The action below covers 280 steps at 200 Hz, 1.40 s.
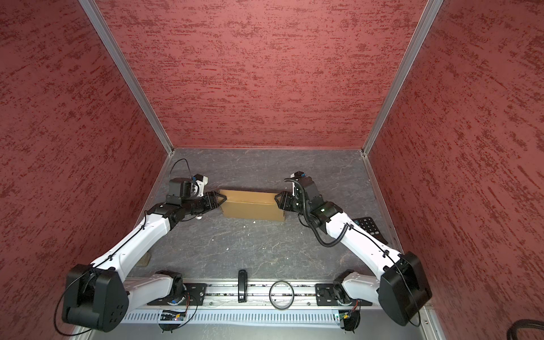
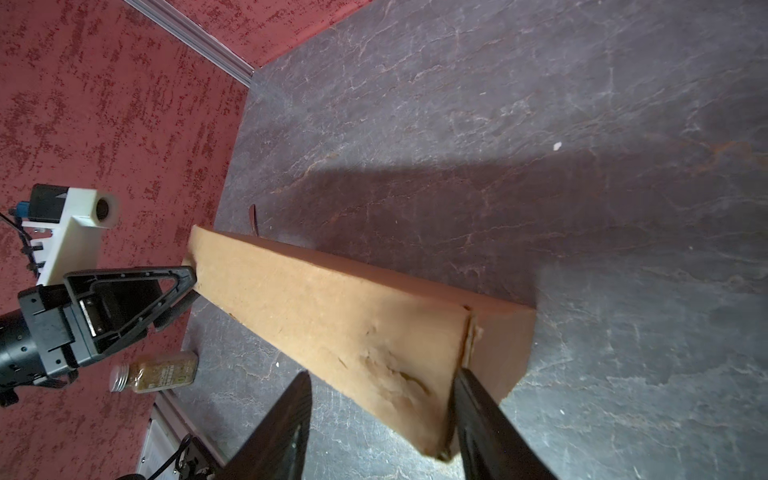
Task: Assemble paper box
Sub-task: Turn over the paper box at the center of the table.
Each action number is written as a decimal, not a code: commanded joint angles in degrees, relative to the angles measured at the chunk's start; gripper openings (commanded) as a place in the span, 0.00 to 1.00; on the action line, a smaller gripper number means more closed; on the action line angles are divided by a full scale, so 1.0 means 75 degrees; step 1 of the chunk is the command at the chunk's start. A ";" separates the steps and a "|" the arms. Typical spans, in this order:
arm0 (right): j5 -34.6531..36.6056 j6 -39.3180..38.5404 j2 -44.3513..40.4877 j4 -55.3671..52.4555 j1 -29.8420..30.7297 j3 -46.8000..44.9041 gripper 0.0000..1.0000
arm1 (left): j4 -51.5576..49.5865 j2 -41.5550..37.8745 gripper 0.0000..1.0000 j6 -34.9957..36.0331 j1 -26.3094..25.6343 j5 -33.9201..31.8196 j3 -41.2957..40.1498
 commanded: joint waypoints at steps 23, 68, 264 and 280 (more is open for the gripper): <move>0.0192 -0.0022 0.0114 -0.0331 -0.0042 0.0073 0.54 | -0.0268 0.0134 0.60 0.0126 -0.0055 -0.0272 -0.0179; 0.0687 -0.0196 -0.0402 -0.0928 -0.0057 0.0235 0.57 | -0.0275 0.0134 0.59 0.0113 -0.0073 -0.0285 -0.0145; -0.0266 -0.0459 -0.0292 -0.0756 -0.0141 -0.0334 0.50 | -0.0670 -0.0807 0.57 -0.0323 -0.0652 -0.0549 -0.0842; -0.0296 -0.0368 -0.0471 -0.0719 -0.0134 -0.0512 0.49 | -0.0803 -0.1143 0.57 -0.0455 -0.0764 -0.0707 -0.1063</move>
